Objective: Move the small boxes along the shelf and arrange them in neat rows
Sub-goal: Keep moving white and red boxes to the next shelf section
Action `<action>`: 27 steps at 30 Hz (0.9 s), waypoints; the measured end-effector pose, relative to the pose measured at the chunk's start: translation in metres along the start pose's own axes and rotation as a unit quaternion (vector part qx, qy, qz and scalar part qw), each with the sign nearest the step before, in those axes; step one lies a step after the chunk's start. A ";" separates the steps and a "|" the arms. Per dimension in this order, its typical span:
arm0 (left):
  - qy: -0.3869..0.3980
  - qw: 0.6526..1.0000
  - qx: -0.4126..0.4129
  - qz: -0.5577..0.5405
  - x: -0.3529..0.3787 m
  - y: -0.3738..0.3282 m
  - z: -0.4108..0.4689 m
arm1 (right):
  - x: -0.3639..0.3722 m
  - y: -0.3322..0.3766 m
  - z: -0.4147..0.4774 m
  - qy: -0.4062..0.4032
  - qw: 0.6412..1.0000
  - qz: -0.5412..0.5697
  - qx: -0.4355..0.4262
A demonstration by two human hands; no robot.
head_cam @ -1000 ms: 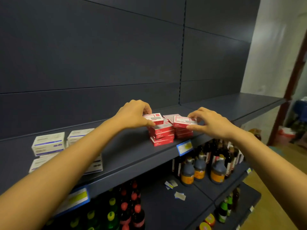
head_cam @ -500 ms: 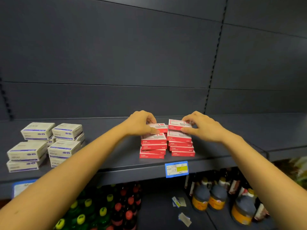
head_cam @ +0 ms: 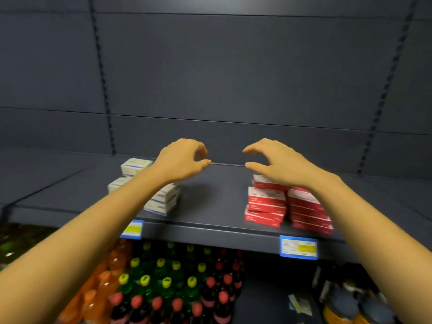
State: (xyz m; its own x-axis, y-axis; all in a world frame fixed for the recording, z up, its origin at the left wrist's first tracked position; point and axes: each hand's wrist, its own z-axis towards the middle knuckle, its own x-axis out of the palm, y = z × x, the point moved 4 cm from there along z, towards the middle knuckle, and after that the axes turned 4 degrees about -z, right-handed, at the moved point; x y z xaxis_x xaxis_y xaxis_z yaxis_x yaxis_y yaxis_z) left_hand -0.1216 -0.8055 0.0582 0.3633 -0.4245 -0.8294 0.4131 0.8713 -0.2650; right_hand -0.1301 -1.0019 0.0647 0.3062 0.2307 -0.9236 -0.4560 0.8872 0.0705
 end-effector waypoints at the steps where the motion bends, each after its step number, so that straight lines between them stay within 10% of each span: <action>1: -0.006 1.000 -0.016 0.010 -0.009 0.013 -0.008 | 0.004 0.018 0.009 -0.002 1.000 0.003 -0.025; 27: -0.015 0.945 -0.285 0.159 -0.253 0.385 -0.271 | 0.137 0.485 0.178 0.058 0.960 0.097 -0.255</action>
State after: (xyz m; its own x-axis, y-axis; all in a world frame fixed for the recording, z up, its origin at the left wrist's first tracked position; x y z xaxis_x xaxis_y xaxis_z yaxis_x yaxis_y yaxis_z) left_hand -0.2809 -0.2956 0.0329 0.4201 -0.1184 -0.8997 -0.2352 0.9434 -0.2340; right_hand -0.1604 -0.4691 0.0392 0.0916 0.2993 -0.9498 -0.8540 0.5141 0.0797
